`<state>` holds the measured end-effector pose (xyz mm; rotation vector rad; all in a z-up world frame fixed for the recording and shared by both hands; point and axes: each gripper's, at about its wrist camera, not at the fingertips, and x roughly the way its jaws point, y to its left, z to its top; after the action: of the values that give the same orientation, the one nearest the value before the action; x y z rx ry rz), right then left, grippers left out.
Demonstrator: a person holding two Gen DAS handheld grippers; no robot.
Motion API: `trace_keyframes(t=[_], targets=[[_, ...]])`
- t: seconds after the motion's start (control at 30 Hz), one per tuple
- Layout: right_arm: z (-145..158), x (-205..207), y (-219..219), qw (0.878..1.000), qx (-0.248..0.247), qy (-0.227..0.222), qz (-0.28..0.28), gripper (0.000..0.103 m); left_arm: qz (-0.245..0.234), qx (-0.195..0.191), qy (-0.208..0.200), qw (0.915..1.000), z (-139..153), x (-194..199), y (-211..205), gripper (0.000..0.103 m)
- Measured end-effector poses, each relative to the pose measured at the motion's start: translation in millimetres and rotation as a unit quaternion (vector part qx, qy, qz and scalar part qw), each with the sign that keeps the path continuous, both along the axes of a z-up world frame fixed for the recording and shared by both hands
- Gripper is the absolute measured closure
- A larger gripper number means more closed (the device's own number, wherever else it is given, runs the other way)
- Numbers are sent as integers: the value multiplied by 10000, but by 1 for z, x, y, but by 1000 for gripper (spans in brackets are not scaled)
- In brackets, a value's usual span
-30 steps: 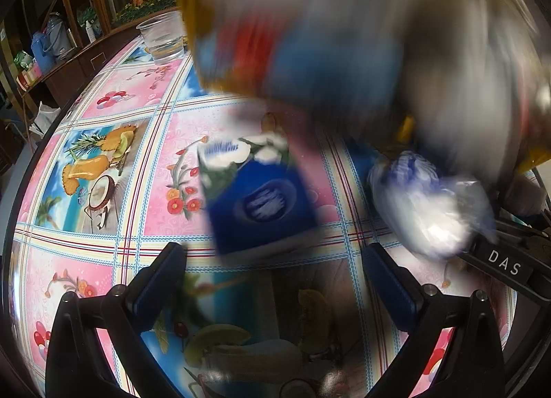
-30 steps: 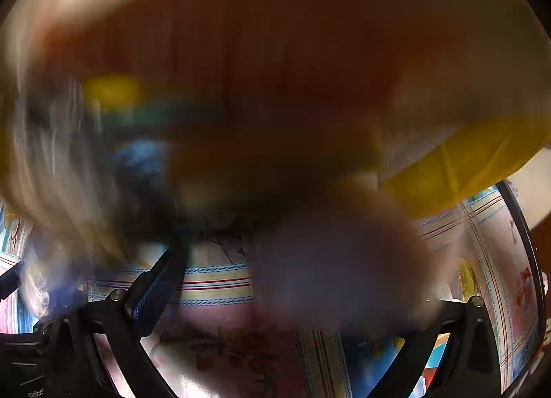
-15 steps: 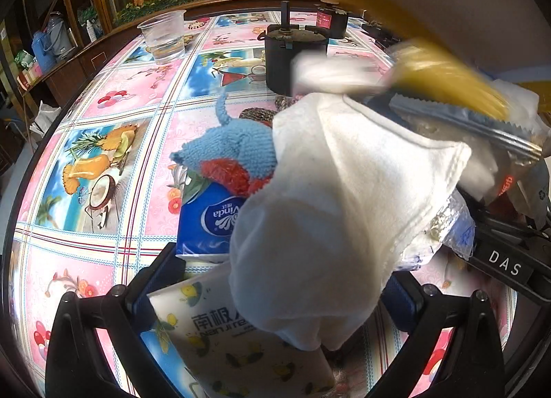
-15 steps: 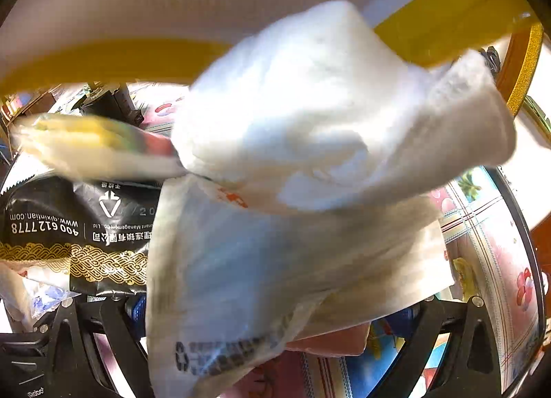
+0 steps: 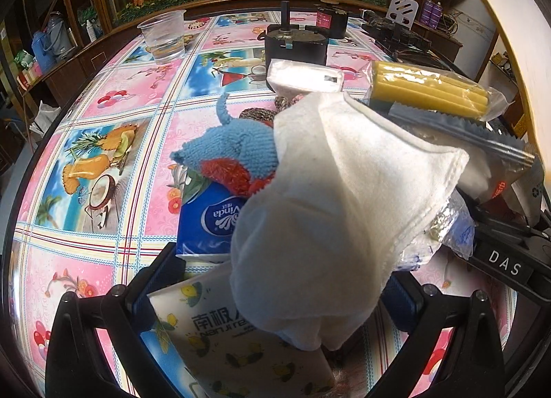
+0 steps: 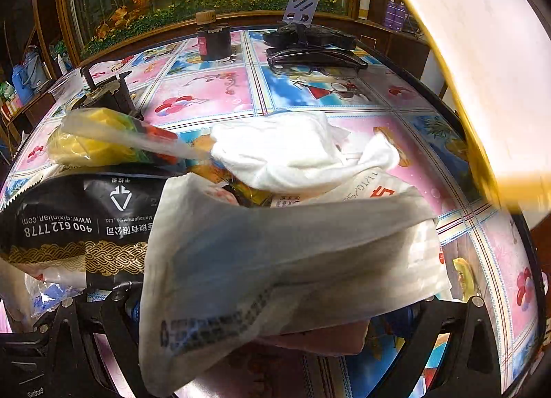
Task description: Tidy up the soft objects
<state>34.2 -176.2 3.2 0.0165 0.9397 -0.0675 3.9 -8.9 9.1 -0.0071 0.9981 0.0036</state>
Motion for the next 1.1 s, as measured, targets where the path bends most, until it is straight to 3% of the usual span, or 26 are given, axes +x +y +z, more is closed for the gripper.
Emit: trace_keyframes(t=[0.33, 0.5, 1.1], targets=[[0, 0, -1, 10000, 0, -1, 0, 1, 0, -1, -2, 10000, 0, 0, 0, 0], [0, 0, 13, 9989, -15, -6, 468, 1, 19, -15, -4, 10000, 0, 0, 1, 0], [0, 1, 26, 9970, 17, 1, 774, 1, 265, -42, -27, 9996, -3, -5, 19, 0]])
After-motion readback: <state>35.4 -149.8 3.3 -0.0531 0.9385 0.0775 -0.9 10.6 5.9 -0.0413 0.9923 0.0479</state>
